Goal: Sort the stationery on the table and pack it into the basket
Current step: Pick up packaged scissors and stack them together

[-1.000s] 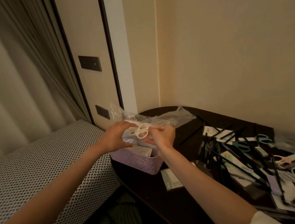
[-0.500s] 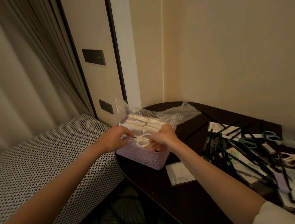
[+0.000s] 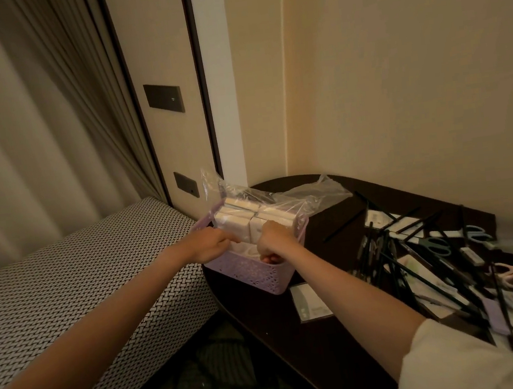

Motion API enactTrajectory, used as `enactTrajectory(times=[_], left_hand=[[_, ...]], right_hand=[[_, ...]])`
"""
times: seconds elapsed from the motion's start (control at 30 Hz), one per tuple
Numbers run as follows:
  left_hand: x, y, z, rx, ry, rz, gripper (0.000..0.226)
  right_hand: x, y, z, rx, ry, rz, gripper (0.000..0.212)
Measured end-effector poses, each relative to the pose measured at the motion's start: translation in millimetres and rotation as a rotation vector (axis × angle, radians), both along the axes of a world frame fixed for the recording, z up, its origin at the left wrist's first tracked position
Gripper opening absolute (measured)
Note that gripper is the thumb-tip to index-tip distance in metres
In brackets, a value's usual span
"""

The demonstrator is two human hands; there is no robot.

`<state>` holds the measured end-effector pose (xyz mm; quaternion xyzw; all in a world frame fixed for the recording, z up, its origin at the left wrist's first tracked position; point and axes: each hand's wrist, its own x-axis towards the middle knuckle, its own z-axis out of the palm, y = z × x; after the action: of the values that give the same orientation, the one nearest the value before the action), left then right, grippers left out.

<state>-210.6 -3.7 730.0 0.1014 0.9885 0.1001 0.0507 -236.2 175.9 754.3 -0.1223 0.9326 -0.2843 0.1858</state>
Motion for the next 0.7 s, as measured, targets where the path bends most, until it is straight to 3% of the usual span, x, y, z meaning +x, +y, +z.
enactTrajectory(times=[0.17, 0.3, 0.47, 0.6, 0.7], left_hand=[[-4, 2, 0, 0.000, -0.100, 0.001, 0.037], [-6, 8, 5, 0.003, -0.183, -0.003, 0.039], [-5, 21, 10, 0.010, -0.230, 0.015, 0.045], [-2, 29, 10, 0.082, -0.182, -0.037, 0.039], [1, 34, 12, 0.027, -0.194, -0.024, 0.041]], right_hand=[[-3, 0, -6, 0.144, 0.184, 0.110, 0.030], [-6, 7, 1, 0.163, 0.315, 0.104, 0.027], [-7, 17, -1, 0.347, 0.551, 0.100, 0.028], [-6, 16, -12, 0.446, 0.634, 0.108, 0.025], [-6, 13, -14, 0.453, 0.675, 0.135, 0.023]])
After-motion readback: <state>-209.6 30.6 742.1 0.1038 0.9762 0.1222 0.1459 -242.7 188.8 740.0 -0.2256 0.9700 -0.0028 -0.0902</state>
